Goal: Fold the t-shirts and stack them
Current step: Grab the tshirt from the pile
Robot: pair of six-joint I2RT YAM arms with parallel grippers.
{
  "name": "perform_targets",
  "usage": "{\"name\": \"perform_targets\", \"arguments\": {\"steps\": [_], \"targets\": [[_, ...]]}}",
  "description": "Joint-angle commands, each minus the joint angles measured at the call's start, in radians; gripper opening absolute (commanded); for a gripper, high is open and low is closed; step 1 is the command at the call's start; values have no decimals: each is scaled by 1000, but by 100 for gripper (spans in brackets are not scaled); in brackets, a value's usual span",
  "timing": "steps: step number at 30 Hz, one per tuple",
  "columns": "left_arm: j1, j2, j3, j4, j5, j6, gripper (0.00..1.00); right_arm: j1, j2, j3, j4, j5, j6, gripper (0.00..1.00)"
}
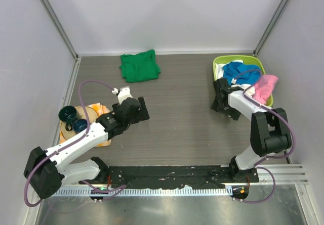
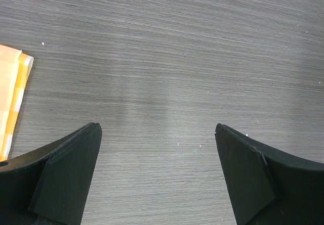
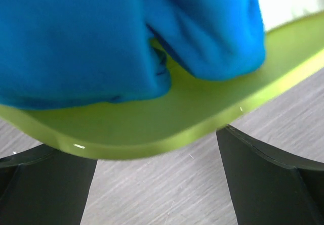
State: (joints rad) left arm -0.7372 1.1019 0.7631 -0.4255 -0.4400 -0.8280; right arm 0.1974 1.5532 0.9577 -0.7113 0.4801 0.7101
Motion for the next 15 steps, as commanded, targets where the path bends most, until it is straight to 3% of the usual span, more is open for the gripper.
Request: {"name": "perform_targets", "arguments": {"steps": [1,10,15], "targets": [[4,16,47,11,-37,24,100,-27,83,99,90,18,-67,100],[4,70,54,33,-39,33,100,-110,263,248,157,9,-153,100],[5,99,64,42,-37,36,100,-130,378,416,138,12,-187,100]]}}
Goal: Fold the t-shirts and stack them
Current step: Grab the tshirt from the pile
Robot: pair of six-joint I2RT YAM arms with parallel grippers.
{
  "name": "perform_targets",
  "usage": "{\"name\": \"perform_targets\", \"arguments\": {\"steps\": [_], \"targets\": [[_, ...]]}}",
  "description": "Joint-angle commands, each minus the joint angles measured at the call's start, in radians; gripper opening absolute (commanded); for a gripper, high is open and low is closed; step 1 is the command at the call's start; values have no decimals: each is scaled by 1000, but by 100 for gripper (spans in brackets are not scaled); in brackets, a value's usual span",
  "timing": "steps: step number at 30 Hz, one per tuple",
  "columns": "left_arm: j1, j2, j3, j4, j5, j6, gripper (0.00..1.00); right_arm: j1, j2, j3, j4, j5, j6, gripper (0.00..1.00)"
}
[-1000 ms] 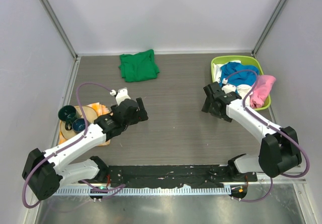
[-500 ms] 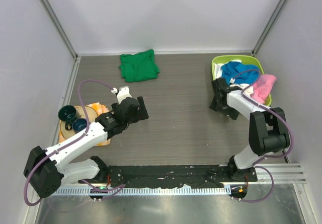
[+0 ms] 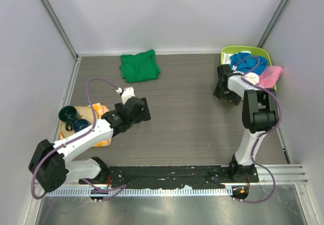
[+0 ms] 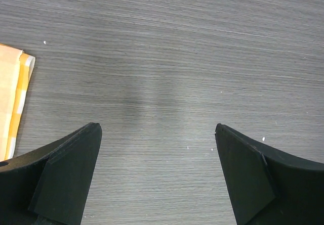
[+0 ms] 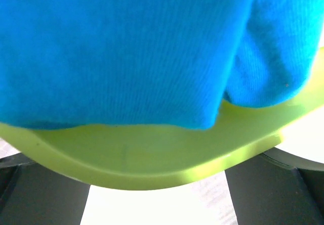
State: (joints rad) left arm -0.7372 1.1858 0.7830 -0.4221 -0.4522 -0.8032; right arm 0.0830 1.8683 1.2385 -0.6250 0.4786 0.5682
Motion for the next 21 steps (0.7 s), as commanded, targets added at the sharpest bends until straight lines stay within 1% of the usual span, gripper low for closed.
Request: {"name": "perform_targets", "arguments": {"steps": [1,6,7,10,13,14,17,19,21], "targets": [[5,17,44,40,-25,13,100,-17,75,156,53,8,-53,100],[12,50,53,54,-23,21,100,-19,156,292,48,-20,-79,100],[13,55,55,59,-22,24,100,-19,185,315,39,-18,-83,100],[15,67,61,62,-10,29,100,-17,204,389,-18,-21,-93,100],[15,55,59,59,0,36,100,-2,143,392,-65,-64,-100,100],[15,48,55,62,3,38,100,7,76,374,-73,-75,-102,100],[15,25,55,56,21,45,100,17,-58,363,-85,-121,-97,99],[15,14,61,48,33,55,100,18,-102,400,-135,-161,-96,99],[15,11,62,43,38,62,100,18,-133,493,-175,-181,-99,99]]}}
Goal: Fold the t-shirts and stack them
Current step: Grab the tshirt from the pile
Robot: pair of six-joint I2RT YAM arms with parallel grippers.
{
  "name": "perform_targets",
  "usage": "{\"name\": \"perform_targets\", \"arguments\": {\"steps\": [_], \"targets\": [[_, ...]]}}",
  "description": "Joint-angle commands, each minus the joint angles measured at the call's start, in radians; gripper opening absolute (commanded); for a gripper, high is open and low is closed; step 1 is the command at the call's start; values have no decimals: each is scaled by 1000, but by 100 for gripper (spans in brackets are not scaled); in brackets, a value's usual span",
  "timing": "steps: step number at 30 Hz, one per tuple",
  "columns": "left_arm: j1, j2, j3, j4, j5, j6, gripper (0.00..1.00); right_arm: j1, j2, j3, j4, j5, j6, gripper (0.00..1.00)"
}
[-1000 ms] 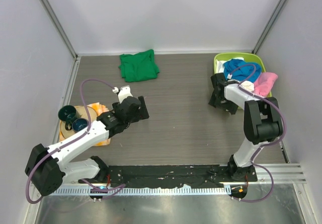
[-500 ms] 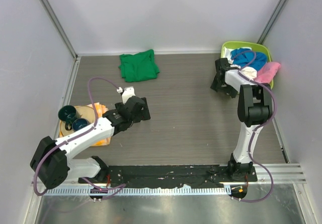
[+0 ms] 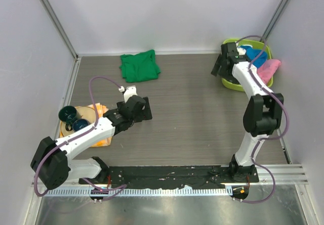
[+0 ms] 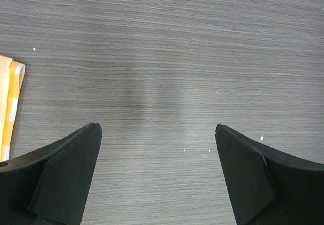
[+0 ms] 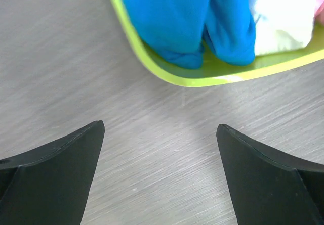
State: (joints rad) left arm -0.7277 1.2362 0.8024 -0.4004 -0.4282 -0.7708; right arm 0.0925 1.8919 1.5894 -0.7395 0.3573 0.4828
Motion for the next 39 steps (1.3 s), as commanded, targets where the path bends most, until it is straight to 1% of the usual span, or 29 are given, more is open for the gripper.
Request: {"name": "perform_targets", "arguments": {"steps": [1,2,4,5,6,8,9,13,16,20,21,25,28,29,32,34,37,38,39], "targets": [[5,-47,41,26,20,31,100,7,-160,179,-90,-66,-16,99],[7,-47,38,31,20,33,100,9,-162,242,-98,-61,-18,99],[8,-43,40,37,22,38,100,7,-134,302,-113,-12,-24,99],[14,-38,40,40,31,39,100,6,-113,373,-126,-1,-27,98],[17,-35,41,41,34,42,100,4,-49,411,-139,11,-29,98],[27,-27,44,41,48,45,100,-2,11,505,-179,35,-27,96],[30,-27,43,43,52,47,100,-8,45,527,-187,38,-26,95],[51,-29,34,46,63,56,100,-34,189,584,-182,29,-3,91],[66,-29,27,46,69,62,100,-59,249,604,-153,17,13,88],[80,-18,27,49,83,67,100,-79,309,633,-152,-32,39,87],[82,-11,27,52,86,67,100,-109,315,633,-150,-34,42,86],[91,9,23,63,100,67,100,-128,343,624,-149,-17,33,84],[97,25,23,67,109,67,100,-145,361,610,-147,-3,33,74],[97,26,23,69,112,67,100,-149,369,609,-147,-1,34,62],[102,31,24,71,118,65,100,-163,389,606,-147,-1,40,39],[103,32,21,71,118,67,100,-165,401,612,-147,-1,36,36],[105,32,20,72,118,65,100,-165,406,629,-150,-11,45,12],[106,34,18,72,120,65,100,-165,404,638,-158,-18,53,1],[106,34,18,71,121,65,100,-163,395,644,-164,-18,54,1]]}}
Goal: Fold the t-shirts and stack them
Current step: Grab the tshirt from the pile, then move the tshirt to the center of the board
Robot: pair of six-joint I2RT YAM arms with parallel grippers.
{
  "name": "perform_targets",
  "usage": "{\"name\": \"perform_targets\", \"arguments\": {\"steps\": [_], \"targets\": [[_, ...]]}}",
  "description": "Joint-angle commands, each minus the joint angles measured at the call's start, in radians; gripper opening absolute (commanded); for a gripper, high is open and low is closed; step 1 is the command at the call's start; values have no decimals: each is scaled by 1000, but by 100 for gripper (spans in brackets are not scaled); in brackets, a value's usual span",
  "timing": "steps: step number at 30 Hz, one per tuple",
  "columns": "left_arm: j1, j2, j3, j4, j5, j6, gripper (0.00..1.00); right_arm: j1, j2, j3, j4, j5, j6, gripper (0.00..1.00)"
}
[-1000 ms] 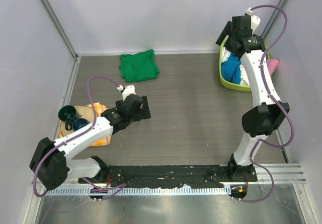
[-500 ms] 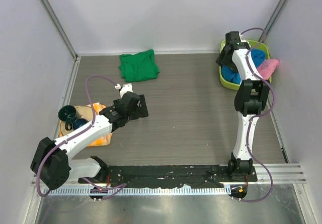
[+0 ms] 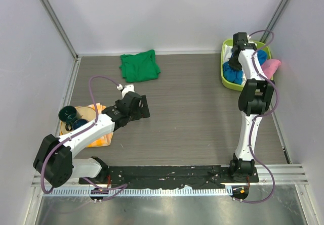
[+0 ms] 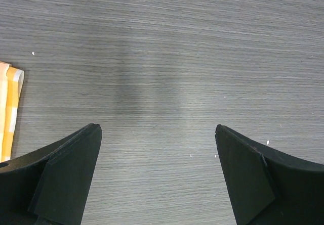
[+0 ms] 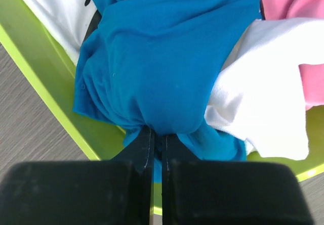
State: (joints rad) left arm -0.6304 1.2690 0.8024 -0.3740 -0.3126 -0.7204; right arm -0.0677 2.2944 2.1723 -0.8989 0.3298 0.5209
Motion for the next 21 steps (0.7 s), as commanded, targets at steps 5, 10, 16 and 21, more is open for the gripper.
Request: {"name": "perform_targets", "arguments": {"steps": [5,10,16,21], "targets": [[9,-14,14,44,4,12,100,26,-133,119,-12,0,5,1],[11,-17,20,38,0,7,100,106,-246,298,-49,-49,-51,1],[11,-45,20,20,3,-10,100,241,-444,300,-8,-173,-55,1],[11,-71,40,-9,-20,-13,100,370,-539,239,-44,-166,-42,1]]}}
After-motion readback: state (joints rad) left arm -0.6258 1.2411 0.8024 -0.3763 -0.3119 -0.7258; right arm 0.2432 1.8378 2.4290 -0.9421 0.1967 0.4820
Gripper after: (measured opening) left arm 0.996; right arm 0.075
